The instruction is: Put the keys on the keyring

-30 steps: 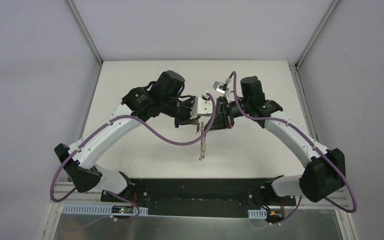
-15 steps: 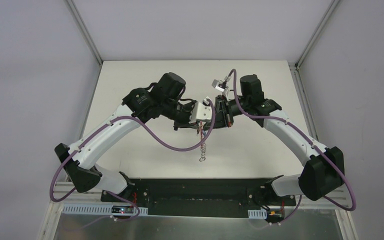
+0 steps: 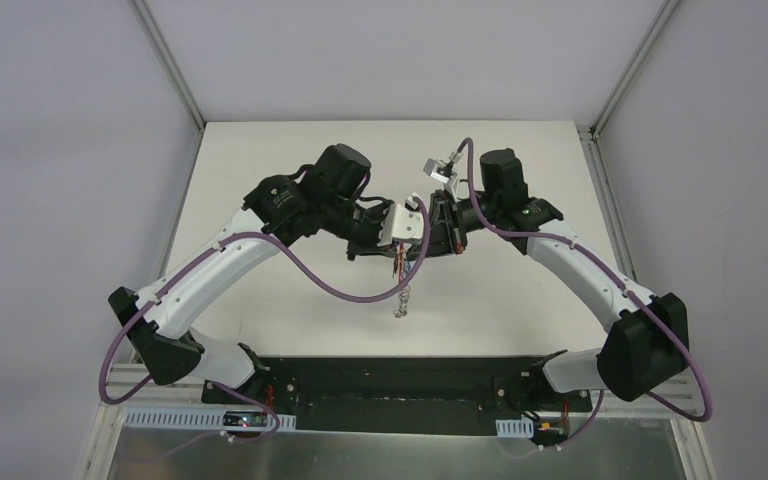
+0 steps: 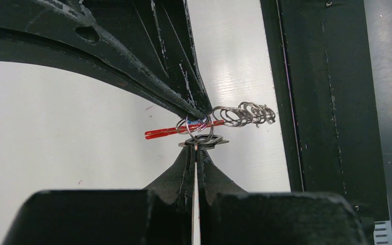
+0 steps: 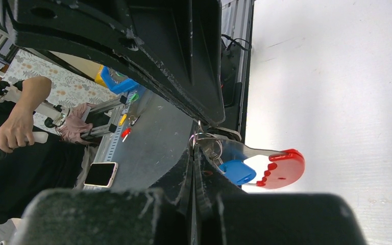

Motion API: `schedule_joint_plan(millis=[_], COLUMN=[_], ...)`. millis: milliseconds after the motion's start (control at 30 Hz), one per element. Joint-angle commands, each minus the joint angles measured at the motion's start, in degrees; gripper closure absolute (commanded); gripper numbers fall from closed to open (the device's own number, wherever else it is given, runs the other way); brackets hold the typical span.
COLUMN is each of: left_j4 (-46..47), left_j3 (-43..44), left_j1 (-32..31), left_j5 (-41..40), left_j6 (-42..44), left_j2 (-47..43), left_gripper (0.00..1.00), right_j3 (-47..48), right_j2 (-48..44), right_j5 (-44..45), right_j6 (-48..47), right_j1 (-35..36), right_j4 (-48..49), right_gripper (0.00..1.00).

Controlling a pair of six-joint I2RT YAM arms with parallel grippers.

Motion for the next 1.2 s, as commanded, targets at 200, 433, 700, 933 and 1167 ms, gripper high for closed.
schedule_joint_plan(millis=[200, 433, 700, 933, 1167], left_j4=[-0.15, -0.58, -0.67, -1.17, -1.50], left_j3=[2.39, 2.50, 2.01, 1.80, 1.24], left_j1=[-0.83, -0.77, -0.83, -0.74, -0.74], left_j5=[1.99, 2.68, 3.30, 3.67, 4.21], left_j6=[-0.19, -0.05, 0.04, 0.39, 0.92], left_j2=[-0.28, -0.35, -0.70, -0.93, -1.19], left_gripper=[1.00, 1.00, 1.00, 1.00, 1.00], right_j3=[0.63, 0.86, 1.83, 2.19, 2.74], right_j2=[-0.56, -0.03, 0.60, 0.51, 0.52], right_j5=[-1.79, -1.32, -1.15, -0.77, -1.04], right_j6=[-0.08, -0.80, -1.97, -2.27, -1.67], right_j1=[1.00, 1.00, 1.01, 0.71, -0.09], right_j4=[2.30, 1.30, -0.37, -1.13, -1.00], right_gripper=[1.00, 1.00, 1.00, 1.00, 1.00])
